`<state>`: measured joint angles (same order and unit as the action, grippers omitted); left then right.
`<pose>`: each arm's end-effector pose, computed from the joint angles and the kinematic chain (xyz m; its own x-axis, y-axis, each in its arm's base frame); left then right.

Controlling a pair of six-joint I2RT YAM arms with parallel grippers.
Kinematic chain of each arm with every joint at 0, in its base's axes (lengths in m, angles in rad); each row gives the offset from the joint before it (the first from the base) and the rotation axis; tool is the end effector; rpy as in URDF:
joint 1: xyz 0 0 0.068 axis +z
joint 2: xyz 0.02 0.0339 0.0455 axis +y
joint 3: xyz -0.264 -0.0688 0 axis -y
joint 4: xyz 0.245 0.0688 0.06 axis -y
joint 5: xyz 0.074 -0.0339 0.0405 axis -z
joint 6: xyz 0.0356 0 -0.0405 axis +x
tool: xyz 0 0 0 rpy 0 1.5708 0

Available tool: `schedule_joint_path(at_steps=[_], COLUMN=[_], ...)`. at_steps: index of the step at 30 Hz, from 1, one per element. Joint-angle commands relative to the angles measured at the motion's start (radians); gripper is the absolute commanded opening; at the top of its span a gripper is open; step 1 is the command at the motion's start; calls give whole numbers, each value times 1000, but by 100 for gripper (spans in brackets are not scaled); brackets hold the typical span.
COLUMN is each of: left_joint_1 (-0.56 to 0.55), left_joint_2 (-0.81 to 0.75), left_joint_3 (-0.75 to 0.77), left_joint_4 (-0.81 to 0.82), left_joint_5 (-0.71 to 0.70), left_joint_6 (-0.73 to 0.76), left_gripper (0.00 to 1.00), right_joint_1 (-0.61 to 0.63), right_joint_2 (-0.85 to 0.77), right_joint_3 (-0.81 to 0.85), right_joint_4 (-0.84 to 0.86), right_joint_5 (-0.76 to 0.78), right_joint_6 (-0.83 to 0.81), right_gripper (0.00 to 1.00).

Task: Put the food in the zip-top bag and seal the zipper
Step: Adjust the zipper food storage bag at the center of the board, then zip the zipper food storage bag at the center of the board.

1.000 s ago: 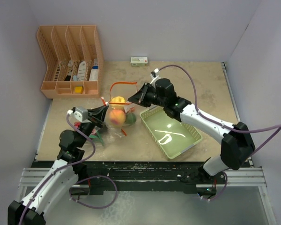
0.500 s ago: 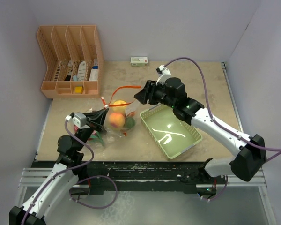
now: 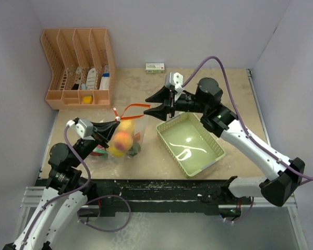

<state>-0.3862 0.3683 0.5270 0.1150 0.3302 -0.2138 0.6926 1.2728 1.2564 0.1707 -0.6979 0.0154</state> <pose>0.0974 -0.0521 0.3356 0.1077 -0.2605 -0.9595 0.6839 0.7198 -0.1186 0.2074 0.2018 0.4374 0.1032 0.1010 -0.9895 -0.9796 0.1827 -0.0835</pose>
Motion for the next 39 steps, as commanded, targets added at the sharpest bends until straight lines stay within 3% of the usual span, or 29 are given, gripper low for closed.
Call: schedule_joint_path(at_steps=[1, 9, 11, 13, 16, 18, 21, 26, 30, 39], left_joint_1=[5, 6, 5, 6, 6, 6, 4, 6, 5, 6], left_joint_2=[-39, -68, -72, -77, -84, -84, -85, -91, -102, -110], left_joint_3=[104, 205, 215, 220, 219, 221, 227, 237, 244, 255], left_joint_4=[-140, -263, -287, -303, -318, -327, -340, -346, -360, -373], left_joint_5=[31, 132, 125, 116, 116, 111, 103, 103, 99, 96], left_joint_6=[56, 105, 115, 117, 119, 122, 123, 122, 123, 122], left_gripper=[0, 0, 0, 0, 0, 0, 0, 0, 0, 0], right_joint_1=[-1, 0, 1, 11, 43, 60, 96, 160, 173, 172], right_joint_2=[64, 157, 177, 187, 183, 195, 262, 404, 425, 456], right_joint_3=[144, 265, 274, 248, 183, 182, 279, 473, 457, 462], right_joint_4=[-18, -122, -88, 53, 263, 308, 208, -86, -17, -24], right_joint_5=[-318, -626, -691, -748, -708, -666, -589, -482, -454, -550], right_joint_6=[-210, -307, -259, -142, 45, 103, 118, -33, 22, 23], right_gripper=[49, 49, 50, 50, 53, 57, 57, 53, 52, 40])
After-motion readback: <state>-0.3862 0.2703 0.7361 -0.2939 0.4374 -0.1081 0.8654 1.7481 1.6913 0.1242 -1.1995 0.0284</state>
